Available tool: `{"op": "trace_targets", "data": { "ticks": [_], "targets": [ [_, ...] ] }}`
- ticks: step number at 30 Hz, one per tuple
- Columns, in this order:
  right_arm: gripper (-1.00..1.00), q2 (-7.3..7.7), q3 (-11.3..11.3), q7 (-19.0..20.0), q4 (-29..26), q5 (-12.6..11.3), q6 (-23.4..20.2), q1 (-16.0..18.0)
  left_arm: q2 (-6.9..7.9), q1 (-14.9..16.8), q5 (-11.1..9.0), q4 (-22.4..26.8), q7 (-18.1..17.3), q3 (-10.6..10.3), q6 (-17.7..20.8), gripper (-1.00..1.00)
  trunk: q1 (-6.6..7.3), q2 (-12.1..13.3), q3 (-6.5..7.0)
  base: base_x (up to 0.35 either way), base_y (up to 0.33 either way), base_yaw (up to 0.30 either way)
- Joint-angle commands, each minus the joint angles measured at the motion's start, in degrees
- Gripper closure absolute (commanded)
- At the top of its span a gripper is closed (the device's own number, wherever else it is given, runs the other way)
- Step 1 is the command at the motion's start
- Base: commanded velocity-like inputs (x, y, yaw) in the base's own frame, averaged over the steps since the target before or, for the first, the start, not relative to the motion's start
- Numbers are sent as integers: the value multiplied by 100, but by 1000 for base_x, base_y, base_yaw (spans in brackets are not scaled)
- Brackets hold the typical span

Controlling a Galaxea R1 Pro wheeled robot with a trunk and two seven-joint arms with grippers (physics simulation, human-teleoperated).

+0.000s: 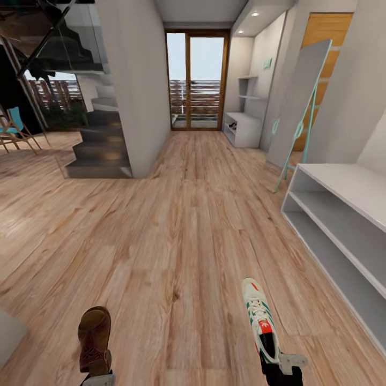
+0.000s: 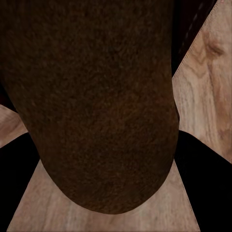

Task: Pick up the two gym shoes and the two sandals from the corridor floor and place them onto the hallstand (shoe rack) in the corridor, making sure they are on the rack and not on the floor. Arrange them so the two gym shoes are next to each other and the two sandals are next to each other.

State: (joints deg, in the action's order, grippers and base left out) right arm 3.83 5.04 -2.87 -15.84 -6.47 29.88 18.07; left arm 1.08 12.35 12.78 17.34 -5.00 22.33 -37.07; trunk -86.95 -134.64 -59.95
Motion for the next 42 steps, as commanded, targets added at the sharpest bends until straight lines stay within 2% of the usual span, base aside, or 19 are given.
{"op": "trace_targets", "data": {
  "ticks": [1,42],
  "targets": [
    [100,4,50,-21,2,-56,18,3,-3,5,14,-2,-54,48,-18,100,-2,-2,-5,337,0,0],
    [100,4,50,-21,2,-56,18,3,-3,5,14,-2,-54,48,-19,100,-2,-2,-5,337,0,0]
  ]
}}
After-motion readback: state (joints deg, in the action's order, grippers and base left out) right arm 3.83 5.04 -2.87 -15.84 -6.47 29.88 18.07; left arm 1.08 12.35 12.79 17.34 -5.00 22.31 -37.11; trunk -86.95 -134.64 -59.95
